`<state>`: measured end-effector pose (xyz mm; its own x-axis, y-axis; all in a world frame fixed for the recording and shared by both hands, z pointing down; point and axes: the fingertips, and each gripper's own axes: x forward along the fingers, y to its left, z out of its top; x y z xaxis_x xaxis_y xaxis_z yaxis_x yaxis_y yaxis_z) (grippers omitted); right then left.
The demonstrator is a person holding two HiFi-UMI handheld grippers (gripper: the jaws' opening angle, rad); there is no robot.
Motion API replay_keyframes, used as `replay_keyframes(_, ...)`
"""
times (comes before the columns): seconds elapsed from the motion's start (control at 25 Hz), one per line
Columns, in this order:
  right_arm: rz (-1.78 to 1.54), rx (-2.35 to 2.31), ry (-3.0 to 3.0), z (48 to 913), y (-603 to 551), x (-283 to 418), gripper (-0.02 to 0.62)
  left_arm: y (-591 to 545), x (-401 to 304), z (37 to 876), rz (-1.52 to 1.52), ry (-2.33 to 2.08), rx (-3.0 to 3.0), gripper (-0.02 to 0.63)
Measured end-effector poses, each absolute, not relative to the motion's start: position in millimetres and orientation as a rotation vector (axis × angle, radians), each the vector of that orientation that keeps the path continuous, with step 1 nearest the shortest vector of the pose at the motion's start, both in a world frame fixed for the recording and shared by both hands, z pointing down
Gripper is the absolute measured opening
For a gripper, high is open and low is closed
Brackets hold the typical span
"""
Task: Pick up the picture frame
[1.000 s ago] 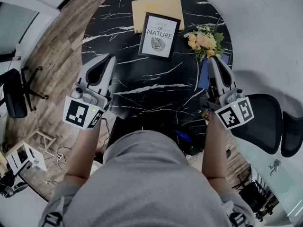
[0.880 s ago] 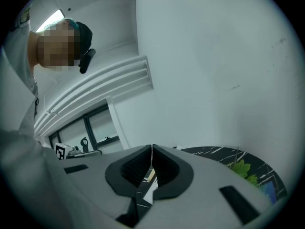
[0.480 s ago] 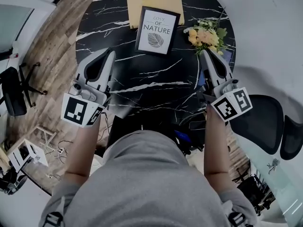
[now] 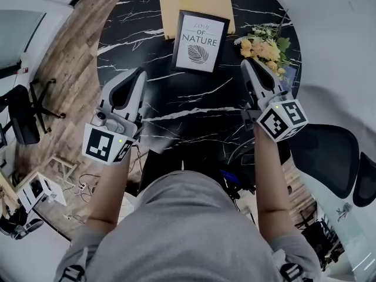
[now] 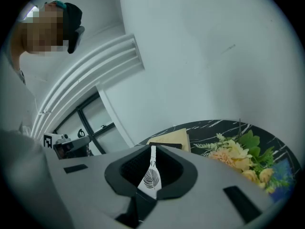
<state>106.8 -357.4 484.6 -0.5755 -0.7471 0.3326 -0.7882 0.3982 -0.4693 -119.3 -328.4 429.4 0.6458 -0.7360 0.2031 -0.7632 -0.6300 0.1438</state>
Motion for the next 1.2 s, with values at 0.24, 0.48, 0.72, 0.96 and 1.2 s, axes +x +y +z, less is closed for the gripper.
replay_keyframes(0.24, 1.031, 1.356, -2.499, 528.4, -373.0, 94.2, 0.095, -336.0, -119.5, 435.3, 0.189, -1.228, 2.646, 0.006)
replay_keyframes(0.48, 1.234, 1.255, -2.407, 575.8, -385.2, 81.4, 0.192, -339.3, -113.7, 442.3, 0.184, -1.212, 2.641, 0.007)
replay_keyframes(0.72, 1.405, 1.172, -2.352, 609.9, -392.5, 69.3, 0.236, -337.3, -109.5, 448.2, 0.184, -1.191, 2.635, 0.006)
replay_keyframes(0.96, 1.478, 1.159, -2.356, 621.8, -402.4, 61.8, 0.238, -334.7, -112.5, 450.1, 0.190, -1.192, 2.626, 0.006)
replay_keyframes(1.2, 1.589, 1.039, -2.364, 625.2, -412.3, 47.8, 0.238, -333.8, -114.9, 450.2, 0.188, -1.201, 2.621, 0.007)
